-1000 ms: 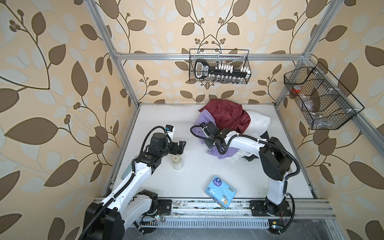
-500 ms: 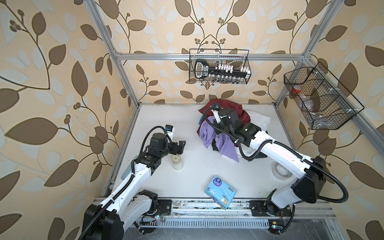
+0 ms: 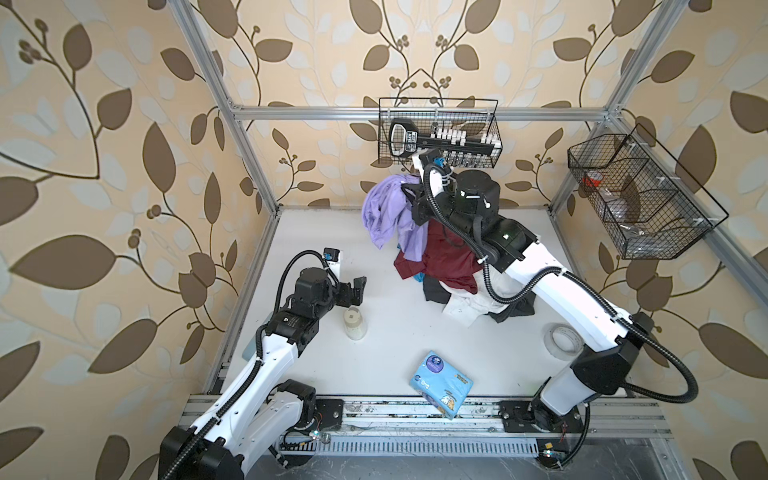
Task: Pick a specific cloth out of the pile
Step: 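Lift the lavender shirt and carry it toward the left gripper's side, then lower the lavender shirt onto the clear table and open the right gripper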
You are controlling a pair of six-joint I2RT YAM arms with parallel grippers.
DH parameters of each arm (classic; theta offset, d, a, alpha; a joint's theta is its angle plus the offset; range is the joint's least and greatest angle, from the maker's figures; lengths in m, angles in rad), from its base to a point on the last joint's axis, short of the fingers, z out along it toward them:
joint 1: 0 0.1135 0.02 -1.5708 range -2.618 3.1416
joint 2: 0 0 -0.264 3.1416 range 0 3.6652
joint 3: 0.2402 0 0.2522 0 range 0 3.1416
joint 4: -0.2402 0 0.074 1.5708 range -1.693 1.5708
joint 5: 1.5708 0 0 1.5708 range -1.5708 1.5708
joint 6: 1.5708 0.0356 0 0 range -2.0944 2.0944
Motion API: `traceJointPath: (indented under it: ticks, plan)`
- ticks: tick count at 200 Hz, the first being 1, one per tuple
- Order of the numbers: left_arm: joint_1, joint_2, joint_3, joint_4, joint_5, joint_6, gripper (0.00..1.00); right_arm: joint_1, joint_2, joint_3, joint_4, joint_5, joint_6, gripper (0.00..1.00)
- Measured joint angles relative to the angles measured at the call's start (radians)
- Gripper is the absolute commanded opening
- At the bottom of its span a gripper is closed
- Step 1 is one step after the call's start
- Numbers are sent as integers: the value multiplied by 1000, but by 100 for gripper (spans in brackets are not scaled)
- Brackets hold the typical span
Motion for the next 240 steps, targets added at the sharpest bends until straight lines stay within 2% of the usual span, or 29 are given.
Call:
traceJointPath:
  ticks: [30, 75, 105, 135, 154, 169, 194, 208, 240]
  plan:
    - [0, -79, -18, 10, -74, -23, 99, 1, 198, 159, 78, -155, 48, 0]
    - [-6, -205, -83, 51, -180, -49, 99, 0, 603, 423, 138, -366, 155, 0]
    - [-6, -249, -105, 66, -233, -58, 99, -4, 770, 410, 194, -474, 243, 0]
    - [-10, -259, -112, 79, -263, -65, 99, -16, 823, 320, 220, -528, 288, 0]
    - [-13, -254, -112, 82, -273, -66, 99, -27, 823, 261, 233, -548, 295, 8]
    - [-13, -248, -112, 82, -280, -66, 99, -34, 823, 219, 243, -554, 290, 25]
    - [-13, -242, -112, 82, -282, -66, 99, -40, 823, 164, 203, -550, 271, 46]
    - [-13, -242, -112, 82, -283, -66, 99, -39, 823, 151, 166, -547, 254, 50]
    - [-13, -239, -112, 82, -282, -69, 99, -37, 823, 148, 86, -540, 229, 53]
